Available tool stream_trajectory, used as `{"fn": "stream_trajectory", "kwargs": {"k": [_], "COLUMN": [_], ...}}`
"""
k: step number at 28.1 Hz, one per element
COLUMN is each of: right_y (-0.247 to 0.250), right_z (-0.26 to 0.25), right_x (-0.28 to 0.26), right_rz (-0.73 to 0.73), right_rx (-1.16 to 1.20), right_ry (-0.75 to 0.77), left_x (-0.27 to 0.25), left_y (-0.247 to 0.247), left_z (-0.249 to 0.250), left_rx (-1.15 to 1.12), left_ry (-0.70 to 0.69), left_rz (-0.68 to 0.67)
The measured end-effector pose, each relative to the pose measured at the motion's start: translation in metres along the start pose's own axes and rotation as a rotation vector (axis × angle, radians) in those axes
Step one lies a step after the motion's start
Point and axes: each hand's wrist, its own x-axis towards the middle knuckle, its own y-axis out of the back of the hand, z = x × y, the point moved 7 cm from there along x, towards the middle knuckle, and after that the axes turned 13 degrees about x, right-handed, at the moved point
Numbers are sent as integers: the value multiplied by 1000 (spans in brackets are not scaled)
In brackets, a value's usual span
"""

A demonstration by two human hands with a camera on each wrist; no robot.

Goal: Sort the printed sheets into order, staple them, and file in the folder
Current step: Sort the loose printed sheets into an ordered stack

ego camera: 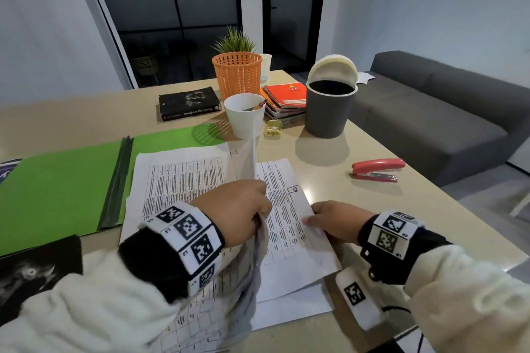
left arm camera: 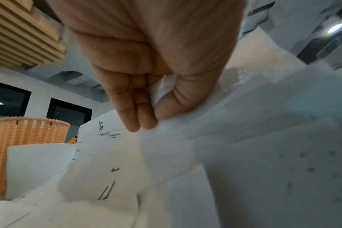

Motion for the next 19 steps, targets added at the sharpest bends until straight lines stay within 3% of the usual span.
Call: {"fn": "stream_trajectory", "kwargs": {"k": [5, 10, 16, 19], "right_y": [-1, -2, -3, -5], "right_z": [13, 4, 10, 12], "right_x": [9, -5, -7, -5], "right_rz": [0, -24, -63, -63], "right_rx": [308, 174, 86, 128], "right_ry": [0, 88, 72, 63], "left_x": [11, 18, 23, 24], "left_y": [-20, -35, -44, -50], "left_z": [12, 21, 21, 18], "left_rx": [-53, -126, -165, -155], "left_ry": [-56, -85, -95, -45], "left_rz": [-31, -24, 61, 2]}}
